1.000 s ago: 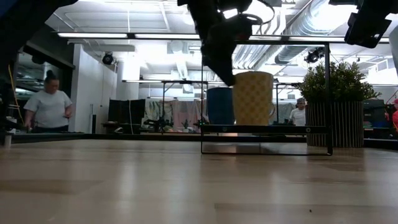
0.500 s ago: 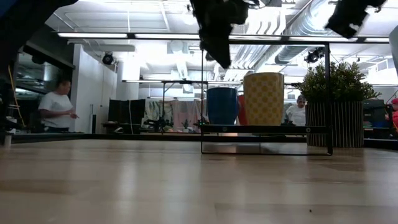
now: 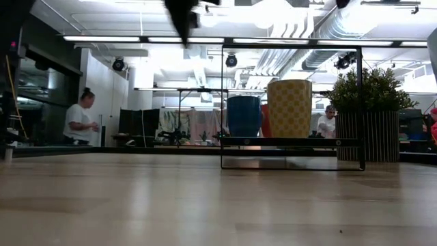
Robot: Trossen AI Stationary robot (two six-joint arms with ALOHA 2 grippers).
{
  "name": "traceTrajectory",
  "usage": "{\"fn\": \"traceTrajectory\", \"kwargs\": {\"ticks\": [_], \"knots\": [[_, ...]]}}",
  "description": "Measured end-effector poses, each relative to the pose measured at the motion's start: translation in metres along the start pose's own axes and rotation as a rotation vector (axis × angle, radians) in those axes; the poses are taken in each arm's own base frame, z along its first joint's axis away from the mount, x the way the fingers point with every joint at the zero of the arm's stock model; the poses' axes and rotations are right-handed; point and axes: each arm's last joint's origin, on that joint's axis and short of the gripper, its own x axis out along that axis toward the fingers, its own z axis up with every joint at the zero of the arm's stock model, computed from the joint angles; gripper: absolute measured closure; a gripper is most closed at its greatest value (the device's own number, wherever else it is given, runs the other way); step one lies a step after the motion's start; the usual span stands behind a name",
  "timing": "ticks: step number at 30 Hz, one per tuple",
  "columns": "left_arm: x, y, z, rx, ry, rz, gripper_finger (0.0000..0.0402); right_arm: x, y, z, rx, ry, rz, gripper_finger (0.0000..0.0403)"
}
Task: Place coffee mugs
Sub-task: Put the yellow mug on the shelf, next to the orange mug
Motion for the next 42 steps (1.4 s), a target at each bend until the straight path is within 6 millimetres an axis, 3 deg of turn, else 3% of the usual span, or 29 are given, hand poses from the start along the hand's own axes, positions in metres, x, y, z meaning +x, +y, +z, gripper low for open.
{"fn": "traceTrajectory", "kwargs": {"ticks": [5,9,16,20,26,42], "knots": [[-0.015,-0.007,-0.057,-0.070,0.017,-0.005,0.0328,0.018,-0.016,-0.005,0.020,0.051,-0.002,0.0338],[-0.014,-0.013,-0.093,-0.147,-0.088,-0.010,0.0328,0.037,-0.029,-0.012,0.063,0.121,0.044,0.0338],[0.000,-0.017,-0.128,-0.252,-0.299,-0.041,0.0328,0.071,-0.049,-0.004,0.154,0.323,0.143,0.0338],[0.008,-0.017,-0.133,-0.274,-0.343,-0.044,0.0328,0.083,-0.054,0.004,0.182,0.505,0.168,0.0338],[0.017,-0.017,-0.127,-0.260,-0.384,0.002,0.0328,0.091,-0.043,-0.007,0.222,0.758,0.283,0.0340],[0.031,-0.019,-0.122,-0.259,-0.395,0.003,0.0328,0.113,-0.024,-0.029,0.173,0.895,0.349,0.0361]]}}
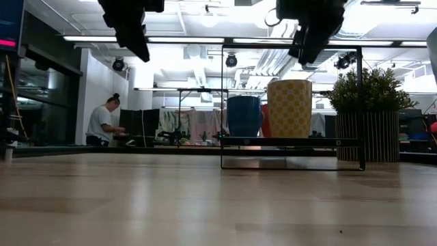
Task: Place coffee mugs
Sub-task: Put the yellow mug on the shelf, next to the orange mug
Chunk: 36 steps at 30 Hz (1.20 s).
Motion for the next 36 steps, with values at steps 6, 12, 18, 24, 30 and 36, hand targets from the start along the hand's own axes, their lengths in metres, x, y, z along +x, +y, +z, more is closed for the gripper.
{"fn": "traceTrajectory", "kwargs": {"ticks": [6,12,18,24,30,36], "knots": [[0.000,-0.001,0.003,-0.010,-0.028,-0.007,0.0328,0.015,-0.006,0.002,-0.004,0.053,-0.008,0.0361],[0.000,-0.001,0.003,-0.011,-0.033,-0.009,0.0328,0.019,-0.011,0.002,-0.013,0.067,-0.093,0.0361],[0.000,-0.001,0.003,-0.011,-0.033,-0.010,0.0328,0.018,-0.015,0.002,-0.008,0.067,-0.173,0.0361],[0.000,-0.001,0.003,-0.011,-0.033,-0.010,0.0328,0.015,-0.025,0.003,0.023,0.060,-0.211,0.0361],[0.000,-0.001,0.003,-0.027,-0.032,-0.010,0.0328,0.011,-0.037,0.002,0.058,0.056,-0.233,0.0361],[0.000,-0.001,0.003,-0.027,-0.032,-0.010,0.0328,0.006,-0.051,0.001,0.103,0.047,-0.256,0.0361]]}}
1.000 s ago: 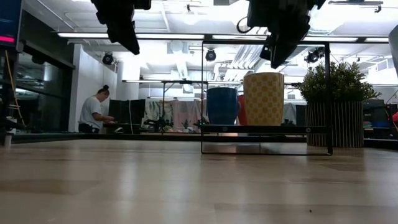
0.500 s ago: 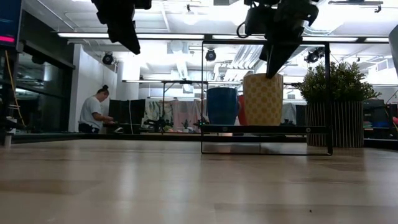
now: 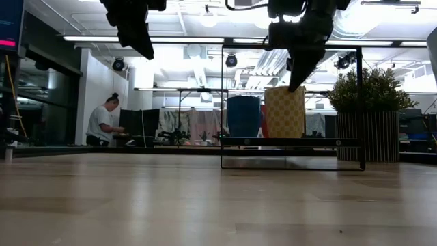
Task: Place coffee mugs
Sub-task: Put the yellow mug on the shelf, next to the orange mug
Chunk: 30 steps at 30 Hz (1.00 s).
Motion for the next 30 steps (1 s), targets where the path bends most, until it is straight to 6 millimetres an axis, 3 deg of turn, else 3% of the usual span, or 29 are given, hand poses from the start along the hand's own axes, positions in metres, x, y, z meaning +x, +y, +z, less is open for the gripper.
{"fn": "traceTrajectory", "kwargs": {"ticks": [8,16,30], "knots": [[0.000,0.000,0.000,0.000,0.000,0.000,0.0328,-0.001,-0.013,-0.007,0.050,0.061,-0.049,0.0361],[0.000,0.000,0.000,0.000,0.000,0.000,0.0328,-0.002,-0.005,0.001,0.030,-0.023,0.096,0.0361],[0.000,0.000,0.000,0.000,0.000,0.001,0.0328,-0.001,-0.005,0.005,-0.010,-0.063,-0.011,0.0361]]}}
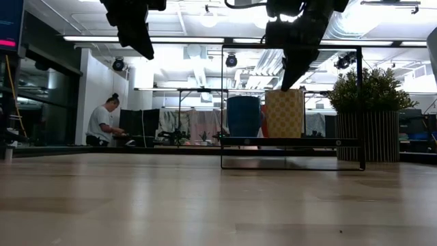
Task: Place coffee mugs
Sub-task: Put the yellow mug on the shelf, next to the orange mug
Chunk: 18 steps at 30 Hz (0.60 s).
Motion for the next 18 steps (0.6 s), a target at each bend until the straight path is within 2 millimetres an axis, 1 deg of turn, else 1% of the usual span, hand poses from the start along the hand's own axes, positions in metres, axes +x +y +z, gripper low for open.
{"fn": "traceTrajectory", "kwargs": {"ticks": [6,18], "knots": [[0.000,0.000,0.000,0.000,0.000,0.000,0.0328,0.000,-0.003,0.000,-0.002,0.001,-0.043,0.0361],[0.000,0.000,0.000,0.000,0.000,0.000,0.0328,-0.002,-0.023,-0.002,0.016,0.006,-0.078,0.0361]]}}
